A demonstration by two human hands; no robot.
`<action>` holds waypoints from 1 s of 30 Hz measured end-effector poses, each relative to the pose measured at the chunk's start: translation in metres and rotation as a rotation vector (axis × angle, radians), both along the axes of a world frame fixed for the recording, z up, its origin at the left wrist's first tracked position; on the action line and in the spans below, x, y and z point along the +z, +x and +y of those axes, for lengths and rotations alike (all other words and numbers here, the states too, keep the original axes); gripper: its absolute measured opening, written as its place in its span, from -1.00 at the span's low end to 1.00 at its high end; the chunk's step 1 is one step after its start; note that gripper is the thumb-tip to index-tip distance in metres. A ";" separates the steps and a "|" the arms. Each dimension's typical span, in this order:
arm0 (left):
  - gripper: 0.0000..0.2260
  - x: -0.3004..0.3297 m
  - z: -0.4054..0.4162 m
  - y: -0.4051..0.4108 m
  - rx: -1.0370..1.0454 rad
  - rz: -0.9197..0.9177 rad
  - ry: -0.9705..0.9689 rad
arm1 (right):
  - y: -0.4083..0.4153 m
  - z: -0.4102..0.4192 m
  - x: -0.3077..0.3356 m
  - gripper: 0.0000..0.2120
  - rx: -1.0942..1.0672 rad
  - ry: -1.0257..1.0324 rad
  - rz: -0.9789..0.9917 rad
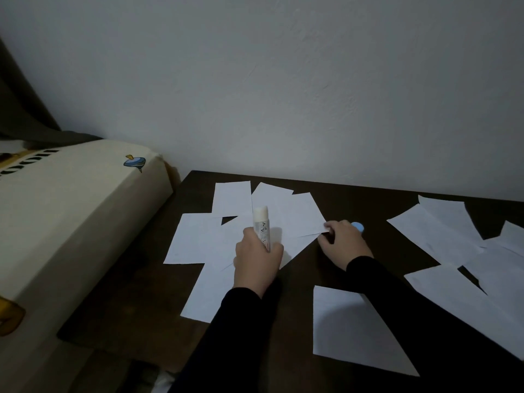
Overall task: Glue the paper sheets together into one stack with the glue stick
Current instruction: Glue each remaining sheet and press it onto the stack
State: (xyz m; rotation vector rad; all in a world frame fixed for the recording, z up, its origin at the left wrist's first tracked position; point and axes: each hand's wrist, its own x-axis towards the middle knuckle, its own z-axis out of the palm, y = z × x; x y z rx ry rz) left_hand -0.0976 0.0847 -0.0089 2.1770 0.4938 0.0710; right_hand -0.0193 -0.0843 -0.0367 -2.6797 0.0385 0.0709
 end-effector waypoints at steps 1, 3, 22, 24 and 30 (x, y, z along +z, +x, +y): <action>-0.62 -0.002 0.000 0.002 0.008 0.009 0.061 | 0.006 0.002 0.000 -0.57 -0.023 -0.006 0.006; -0.58 -0.006 0.000 0.006 0.012 0.029 0.152 | 0.017 0.007 -0.002 -0.49 -0.079 -0.027 0.029; -0.66 -0.028 0.004 0.012 -0.061 0.059 0.283 | 0.057 0.029 -0.001 -0.52 -0.254 -0.228 0.302; -0.69 -0.029 0.006 0.012 -0.063 0.053 0.274 | 0.060 0.030 -0.004 -0.54 -0.261 -0.218 0.321; -0.66 -0.033 0.010 0.015 -0.059 0.036 0.277 | 0.054 0.027 0.001 -0.79 -0.254 -0.025 0.236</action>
